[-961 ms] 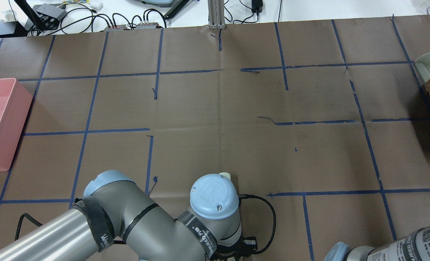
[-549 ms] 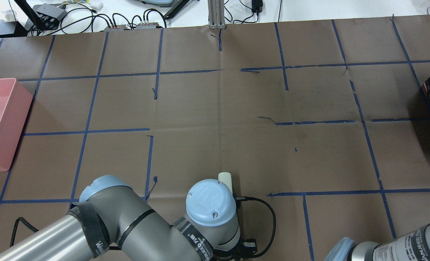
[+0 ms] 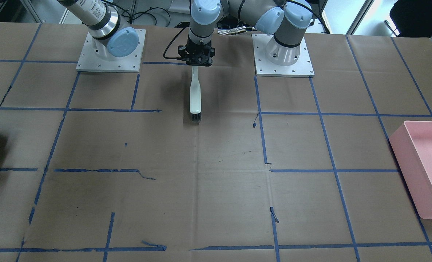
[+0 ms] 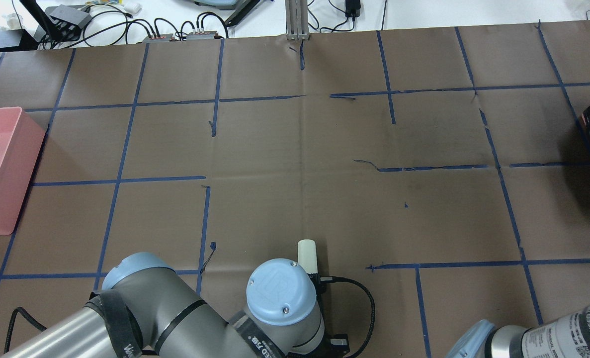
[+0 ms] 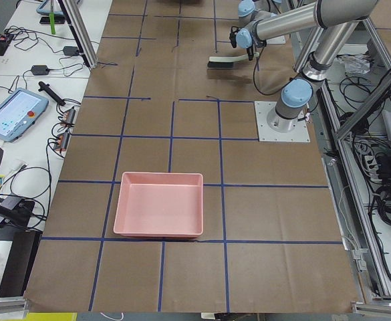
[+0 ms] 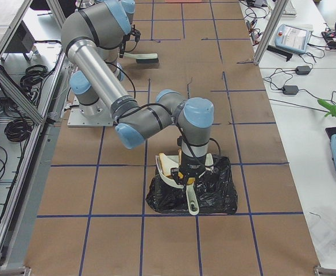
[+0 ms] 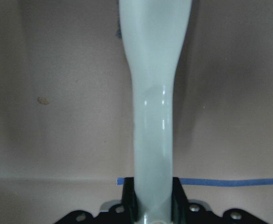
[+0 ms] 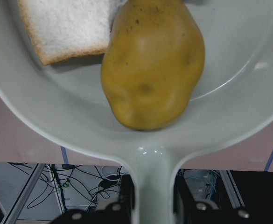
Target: Sweep and dump trash in nearest bin
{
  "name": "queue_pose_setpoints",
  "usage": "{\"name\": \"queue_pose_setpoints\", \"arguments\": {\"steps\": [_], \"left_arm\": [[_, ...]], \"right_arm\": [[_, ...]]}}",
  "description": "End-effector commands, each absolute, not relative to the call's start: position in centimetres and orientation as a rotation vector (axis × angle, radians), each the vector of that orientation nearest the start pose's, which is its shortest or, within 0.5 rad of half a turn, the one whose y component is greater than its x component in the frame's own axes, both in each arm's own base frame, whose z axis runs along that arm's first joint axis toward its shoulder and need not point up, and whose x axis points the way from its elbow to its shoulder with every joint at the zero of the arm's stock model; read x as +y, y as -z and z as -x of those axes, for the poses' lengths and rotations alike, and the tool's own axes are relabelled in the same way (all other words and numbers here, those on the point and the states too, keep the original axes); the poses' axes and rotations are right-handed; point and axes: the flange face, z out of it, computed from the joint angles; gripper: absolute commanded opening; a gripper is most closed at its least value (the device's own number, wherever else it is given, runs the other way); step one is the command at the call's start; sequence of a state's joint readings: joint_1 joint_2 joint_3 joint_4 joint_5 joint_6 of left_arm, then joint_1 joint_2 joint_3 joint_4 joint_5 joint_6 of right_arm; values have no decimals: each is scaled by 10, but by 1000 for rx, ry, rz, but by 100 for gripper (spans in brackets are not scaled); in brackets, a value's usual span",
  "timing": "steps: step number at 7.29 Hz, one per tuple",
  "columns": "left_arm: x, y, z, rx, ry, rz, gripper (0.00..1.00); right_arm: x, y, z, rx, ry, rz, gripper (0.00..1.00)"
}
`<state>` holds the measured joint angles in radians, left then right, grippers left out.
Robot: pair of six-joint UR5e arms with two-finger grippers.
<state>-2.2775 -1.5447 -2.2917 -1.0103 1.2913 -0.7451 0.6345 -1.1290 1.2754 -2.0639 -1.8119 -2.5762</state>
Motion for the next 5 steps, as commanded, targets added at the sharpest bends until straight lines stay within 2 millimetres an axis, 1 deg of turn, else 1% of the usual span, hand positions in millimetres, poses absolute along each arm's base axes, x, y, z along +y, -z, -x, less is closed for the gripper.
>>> {"name": "queue_pose_setpoints", "arguments": {"steps": [1,2,3,5], "left_arm": [[-182,-225,366,3223,-462,95,7],[-181,-224,365,3220,-466,98,8],[-182,-221,366,3214,-476,102,9],[-181,-221,365,3212,-479,100,14]], "right_arm": [[-504,-434,530,2388,-566,2456,0],[-502,-436,535,2421,-669,2454,0],[-501,-440,534,2430,-711,2452,0],[-502,-446,528,2470,-755,2474,0]]}}
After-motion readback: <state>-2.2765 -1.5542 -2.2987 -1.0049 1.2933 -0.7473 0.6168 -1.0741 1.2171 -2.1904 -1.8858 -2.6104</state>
